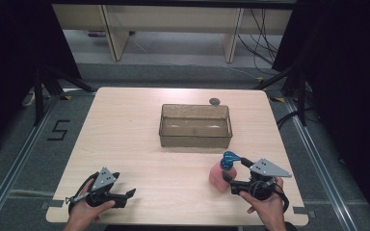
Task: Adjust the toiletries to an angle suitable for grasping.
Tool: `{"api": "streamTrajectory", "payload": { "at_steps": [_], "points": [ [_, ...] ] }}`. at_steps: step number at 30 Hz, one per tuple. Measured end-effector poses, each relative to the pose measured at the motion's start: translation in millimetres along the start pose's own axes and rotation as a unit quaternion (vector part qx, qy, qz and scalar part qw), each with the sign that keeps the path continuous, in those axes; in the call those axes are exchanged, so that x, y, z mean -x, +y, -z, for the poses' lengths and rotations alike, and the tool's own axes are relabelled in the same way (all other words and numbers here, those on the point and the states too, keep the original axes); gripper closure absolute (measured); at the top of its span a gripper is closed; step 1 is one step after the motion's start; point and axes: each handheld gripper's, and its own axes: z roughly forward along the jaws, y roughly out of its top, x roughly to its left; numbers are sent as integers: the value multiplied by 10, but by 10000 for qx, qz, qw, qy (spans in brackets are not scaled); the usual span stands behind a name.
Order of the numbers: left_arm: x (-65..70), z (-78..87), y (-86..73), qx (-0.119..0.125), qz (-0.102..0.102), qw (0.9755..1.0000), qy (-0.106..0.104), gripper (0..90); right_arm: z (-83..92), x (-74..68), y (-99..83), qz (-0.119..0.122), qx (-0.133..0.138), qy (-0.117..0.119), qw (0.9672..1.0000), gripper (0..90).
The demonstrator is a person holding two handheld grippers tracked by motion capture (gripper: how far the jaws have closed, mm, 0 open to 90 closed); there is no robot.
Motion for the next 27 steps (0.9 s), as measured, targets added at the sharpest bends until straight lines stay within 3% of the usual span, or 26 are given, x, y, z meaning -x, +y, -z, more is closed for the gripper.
{"api": "streamTrajectory", "payload": {
  "at_steps": [3, 4, 5, 10, 12, 14, 15, 16, 17, 18, 20, 23, 26, 27],
  "points": [
    [-3, 5, 0, -43, 2, 10000, 14, 148, -37, -12, 5, -57, 42, 60, 10000, 166],
    [2, -1, 0, 6, 58, 10000, 20, 149, -40, -2, 12, 37, 4, 13, 10000, 167],
    [-13, 13, 5, -88, -31, 9999, 59, 148, -61, -8, 11, 16, 38, 39, 10000, 168],
    [-27, 7, -2, -66, -13, 10000, 14, 149, -99, 1, 23, 67, 13, 100, 9999, 171],
    [-13, -6, 1, 23, 104, 9999, 27, 148, -119, 13, 35, 40, 12, 67, 10000, 172],
    [-16, -8, 7, 31, 41, 10000, 0, 148, -145, 19, 42, 123, 38, 110, 9999, 173],
    [-16, -9, 9, 20, 29, 10000, -14, 149, -146, 7, 45, 46, -15, 119, 9999, 174],
    [-30, -2, 11, -54, -83, 9999, -22, 148, -155, 6, 49, 70, -5, 123, 9999, 175],
    [-16, -15, 8, 17, -17, 10000, -1, 148, -168, 11, 53, 171, 35, 116, 9998, 176],
    [-16, -9, 14, -28, -16, 10000, -17, 148, -167, -9, 55, 65, 8, 148, 9999, 179],
    [-21, -3, 17, -54, -69, 10000, 0, 148, -168, -2, 60, 143, -37, 116, 9998, 180],
    [-11, -15, 22, 8, 14, 10000, -23, 148, -200, -3, 65, 129, -14, 155, 9998, 184],
    [-20, -15, 20, -72, -59, 10000, 2, 148, -206, -10, 66, 122, -43, 131, 9998, 185],
    [-19, -25, 15, -64, -77, 9999, 9, 149, -214, -31, 68, 21, -47, 186, 9998, 192]
  ]
}}
